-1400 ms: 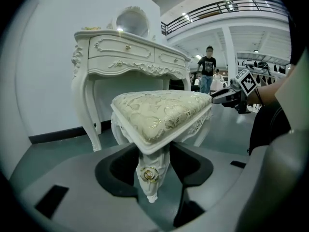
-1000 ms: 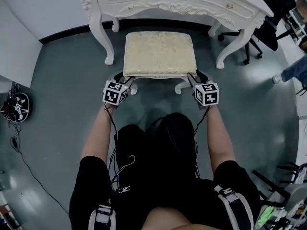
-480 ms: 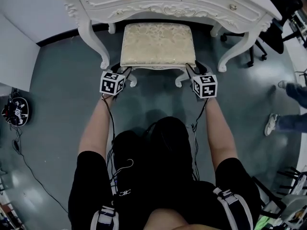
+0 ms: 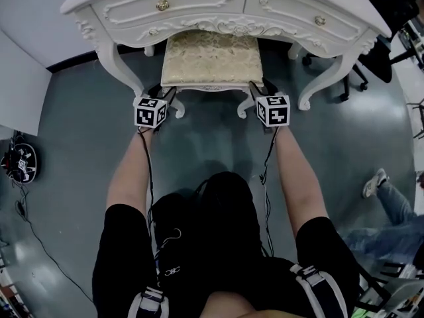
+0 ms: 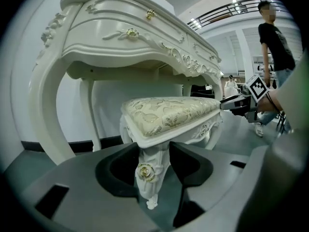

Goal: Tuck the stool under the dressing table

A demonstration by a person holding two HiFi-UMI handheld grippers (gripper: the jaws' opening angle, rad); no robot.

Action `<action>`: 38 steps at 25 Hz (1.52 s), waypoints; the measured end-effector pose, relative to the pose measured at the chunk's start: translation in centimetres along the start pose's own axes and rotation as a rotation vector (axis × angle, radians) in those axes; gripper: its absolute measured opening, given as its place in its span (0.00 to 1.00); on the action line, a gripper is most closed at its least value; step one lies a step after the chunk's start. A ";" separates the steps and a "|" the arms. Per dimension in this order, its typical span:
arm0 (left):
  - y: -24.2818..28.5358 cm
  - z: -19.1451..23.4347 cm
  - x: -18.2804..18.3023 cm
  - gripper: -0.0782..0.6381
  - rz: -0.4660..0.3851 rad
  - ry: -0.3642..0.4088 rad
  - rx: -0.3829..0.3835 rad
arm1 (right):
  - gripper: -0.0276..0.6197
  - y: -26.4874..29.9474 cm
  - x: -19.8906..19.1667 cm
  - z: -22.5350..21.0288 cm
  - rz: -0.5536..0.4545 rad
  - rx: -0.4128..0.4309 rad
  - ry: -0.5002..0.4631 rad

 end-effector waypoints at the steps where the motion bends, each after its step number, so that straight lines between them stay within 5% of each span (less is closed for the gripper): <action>1: 0.4 0.3 0.4 0.41 0.004 -0.008 0.004 | 0.36 0.5 0.4 -0.3 0.001 -0.001 0.002; 5: 2.0 1.6 1.7 0.40 0.018 -0.100 0.031 | 0.36 2.2 1.7 -1.1 0.013 -0.003 0.012; 12: 3.0 2.1 2.9 0.38 0.020 -0.144 0.082 | 0.36 4.1 3.1 -2.5 0.060 -0.035 0.050; 15: 2.4 2.0 2.7 0.27 -0.012 -0.223 0.063 | 0.36 4.1 3.4 -2.6 0.077 -0.036 0.074; 20: -0.9 -0.3 2.1 0.25 -0.030 -0.130 0.033 | 0.34 1.1 3.3 -2.0 -0.019 -0.053 0.146; 26: -9.6 -2.7 3.7 0.16 -0.225 -0.120 0.068 | 0.06 -8.1 5.8 4.0 -0.302 -0.078 0.142; 32: -20.2 -7.3 7.4 0.14 -0.304 -0.046 0.101 | 0.06 -17.9 11.0 10.8 -0.435 -0.068 0.057; 35: -27.9 -9.5 12.1 0.13 -0.327 -0.087 0.070 | 0.06 -24.4 15.5 12.7 -0.443 -0.055 0.071; 38: -36.6 -10.8 17.7 0.13 -0.301 -0.027 0.113 | 0.06 -32.1 20.6 13.5 -0.421 -0.043 0.119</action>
Point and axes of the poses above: the fingertips, and each gripper's own axes: y forward along the fingers, z to its left, x out of its top, the point moved 2 cm from there along -y, backward along the fingers, and after that the axes turned 13 degrees about z, right-handed, at the moved point
